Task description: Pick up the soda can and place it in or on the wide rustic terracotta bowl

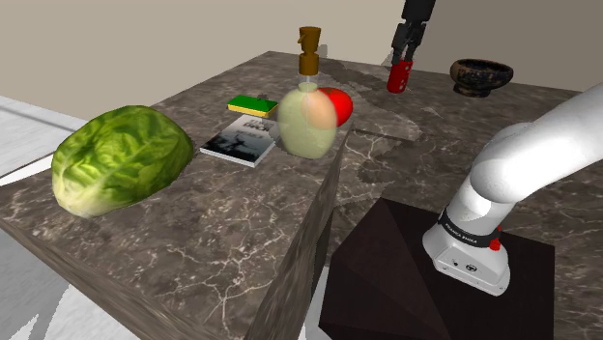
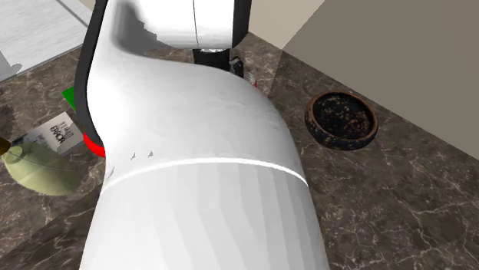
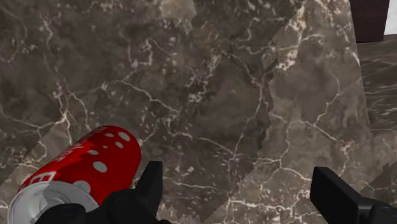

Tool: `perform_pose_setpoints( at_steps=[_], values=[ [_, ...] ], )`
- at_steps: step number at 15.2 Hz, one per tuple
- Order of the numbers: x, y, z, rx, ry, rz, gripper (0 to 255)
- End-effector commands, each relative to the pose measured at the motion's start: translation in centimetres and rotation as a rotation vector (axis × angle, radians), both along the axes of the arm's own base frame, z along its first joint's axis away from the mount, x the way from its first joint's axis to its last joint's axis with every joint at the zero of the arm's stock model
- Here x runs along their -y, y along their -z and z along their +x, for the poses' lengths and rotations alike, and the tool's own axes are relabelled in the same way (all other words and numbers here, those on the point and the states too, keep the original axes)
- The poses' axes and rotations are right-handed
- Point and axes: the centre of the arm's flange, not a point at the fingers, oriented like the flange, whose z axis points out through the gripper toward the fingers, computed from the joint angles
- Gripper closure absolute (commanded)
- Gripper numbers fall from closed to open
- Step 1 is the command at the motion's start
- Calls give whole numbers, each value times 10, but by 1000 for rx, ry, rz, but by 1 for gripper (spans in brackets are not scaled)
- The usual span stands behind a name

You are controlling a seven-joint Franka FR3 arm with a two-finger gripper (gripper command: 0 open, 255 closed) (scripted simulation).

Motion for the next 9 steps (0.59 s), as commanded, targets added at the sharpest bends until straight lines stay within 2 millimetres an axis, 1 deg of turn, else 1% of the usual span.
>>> perform_pose_setpoints(
  at_steps=[1,7,8,9],
  values=[
    [28,-4,1,6,6,7,0],
    [110,-3,10,23,27,31,0],
    [120,-3,11,25,30,34,0],
    [119,2,11,25,30,34,0]
  ],
)
